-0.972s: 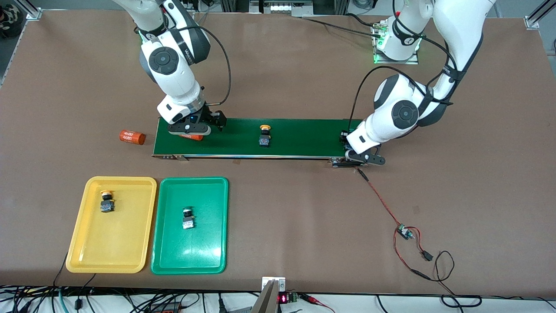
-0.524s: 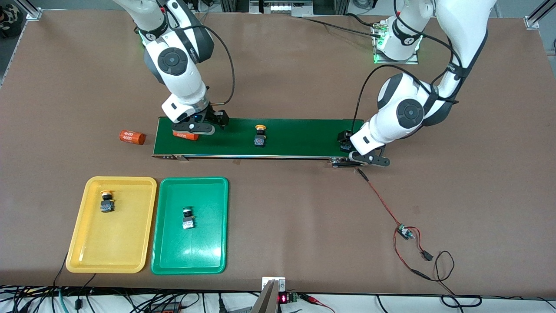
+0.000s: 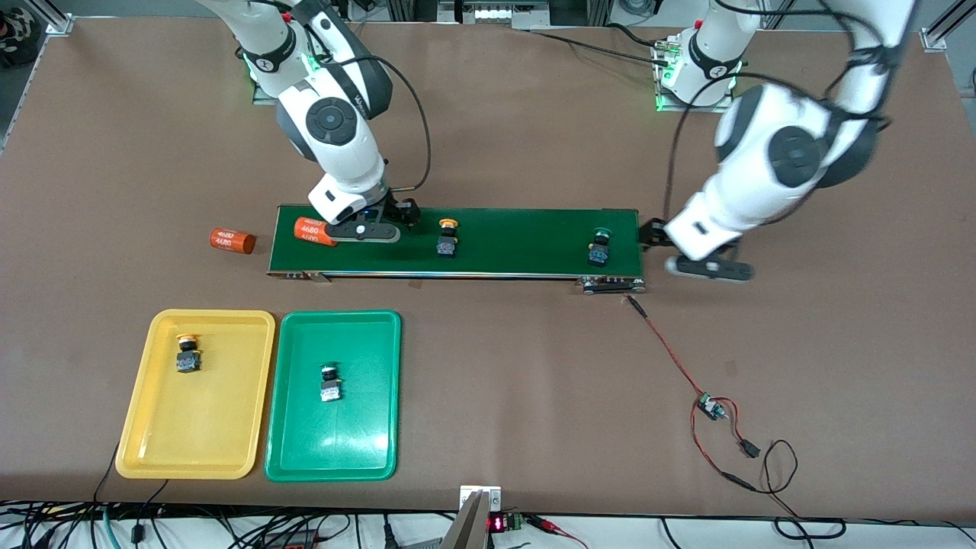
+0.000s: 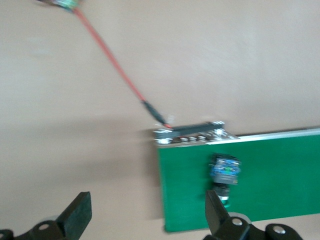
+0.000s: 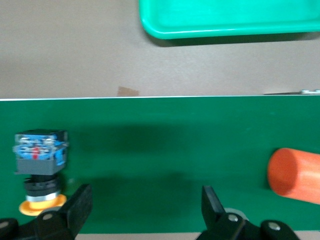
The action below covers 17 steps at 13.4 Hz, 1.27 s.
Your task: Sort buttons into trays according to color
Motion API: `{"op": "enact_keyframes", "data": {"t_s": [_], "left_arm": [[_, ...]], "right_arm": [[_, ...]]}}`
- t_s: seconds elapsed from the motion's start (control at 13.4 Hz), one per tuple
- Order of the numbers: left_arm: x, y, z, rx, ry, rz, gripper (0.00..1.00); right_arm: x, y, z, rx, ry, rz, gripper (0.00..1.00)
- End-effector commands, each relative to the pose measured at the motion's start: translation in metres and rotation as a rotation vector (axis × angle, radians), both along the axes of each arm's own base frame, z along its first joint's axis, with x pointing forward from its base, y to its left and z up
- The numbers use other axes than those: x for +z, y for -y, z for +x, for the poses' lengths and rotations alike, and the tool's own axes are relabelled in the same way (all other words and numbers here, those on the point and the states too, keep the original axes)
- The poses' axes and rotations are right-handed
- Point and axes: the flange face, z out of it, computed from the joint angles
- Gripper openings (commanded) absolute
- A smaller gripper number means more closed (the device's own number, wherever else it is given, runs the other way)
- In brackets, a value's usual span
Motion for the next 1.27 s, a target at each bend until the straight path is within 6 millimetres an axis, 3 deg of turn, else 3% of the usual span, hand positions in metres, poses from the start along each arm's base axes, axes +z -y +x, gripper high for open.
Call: {"op": "enact_keyframes", "data": {"t_s": [0.0,0.45,0.67,1.05,1.2], "left_arm": [[0.046,-0.043,0.022,0.049,-0.017,0.02,1.0],[0.123,-0.094,0.041,0.135,0.025,0.024,1.0],[0.158,-0.098,0.041,0.143,0.025,0.024,1.0],[0.163,-0.109,0.046,0.143,0.01,0.058,1.0],[0.158,-0.125,0.049,0.166,0.0,0.058,1.0]], "right_arm": [[-0.005,-0.025,0.001,0.007,0.011,-0.018,0.97],[-0.013,-0.037,0.01,-0.017,0.001,0.001,0.97],[-0.021,-0.053,0.01,-0.015,-0.007,0.008,0.97],[-0.034,-0.051,0.01,0.011,-0.009,-0.018,0.97],[-0.043,-0.048,0.01,0.017,-0.013,-0.03,0.97]]}}
